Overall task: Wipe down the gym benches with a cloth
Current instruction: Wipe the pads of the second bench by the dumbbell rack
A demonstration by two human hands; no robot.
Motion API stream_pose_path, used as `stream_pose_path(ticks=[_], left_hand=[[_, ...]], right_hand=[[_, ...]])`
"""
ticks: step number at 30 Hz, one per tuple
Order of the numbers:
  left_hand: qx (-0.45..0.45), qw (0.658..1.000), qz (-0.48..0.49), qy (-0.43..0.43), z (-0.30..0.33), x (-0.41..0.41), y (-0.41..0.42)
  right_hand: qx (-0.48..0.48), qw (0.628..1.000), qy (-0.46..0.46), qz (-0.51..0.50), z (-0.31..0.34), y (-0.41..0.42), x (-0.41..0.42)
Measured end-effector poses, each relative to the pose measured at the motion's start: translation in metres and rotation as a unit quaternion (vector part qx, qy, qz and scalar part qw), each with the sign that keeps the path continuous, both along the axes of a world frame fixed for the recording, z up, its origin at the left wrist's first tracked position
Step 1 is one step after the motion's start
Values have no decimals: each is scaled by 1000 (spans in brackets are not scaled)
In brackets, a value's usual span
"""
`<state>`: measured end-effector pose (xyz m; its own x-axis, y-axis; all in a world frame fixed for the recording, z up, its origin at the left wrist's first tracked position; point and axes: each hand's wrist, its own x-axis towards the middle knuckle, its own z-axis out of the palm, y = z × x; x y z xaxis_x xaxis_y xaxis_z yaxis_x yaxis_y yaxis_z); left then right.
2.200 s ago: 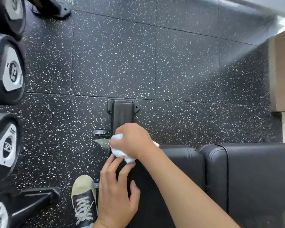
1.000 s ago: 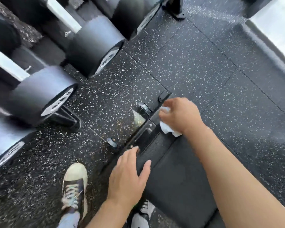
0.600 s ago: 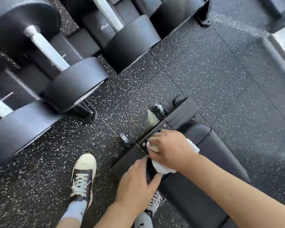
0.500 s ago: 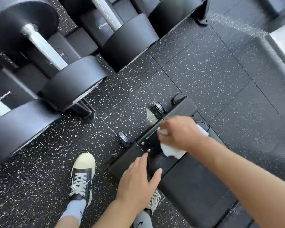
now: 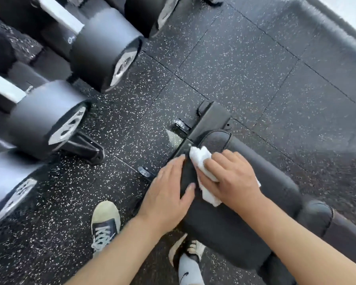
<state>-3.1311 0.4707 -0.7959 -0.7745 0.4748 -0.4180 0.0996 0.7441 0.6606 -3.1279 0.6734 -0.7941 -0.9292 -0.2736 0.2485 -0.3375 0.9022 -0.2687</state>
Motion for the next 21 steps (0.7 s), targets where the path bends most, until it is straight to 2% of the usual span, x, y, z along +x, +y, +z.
stream_pose_path(ticks=[2, 5, 9, 12, 15, 21], left_hand=[[0, 999, -23, 39, 2, -6, 11], [-3, 995, -47, 90, 6, -24, 42], [-79, 976, -125, 162, 7, -56, 99], [-145, 938, -228, 217, 8, -68, 153], [-191, 908, -303, 218, 9, -69, 188], [-140, 915, -293, 240, 14, -64, 191]], right_hand=[[2, 999, 11, -37, -2, 30, 6], [0, 989, 11, -147, -8, 78, 15], [-55, 949, -15, -311, -7, 123, 34], [-60, 944, -14, -325, -7, 132, 60], [-65, 939, 6, -336, -5, 124, 91], [-44, 940, 8, -339, -11, 85, 138]])
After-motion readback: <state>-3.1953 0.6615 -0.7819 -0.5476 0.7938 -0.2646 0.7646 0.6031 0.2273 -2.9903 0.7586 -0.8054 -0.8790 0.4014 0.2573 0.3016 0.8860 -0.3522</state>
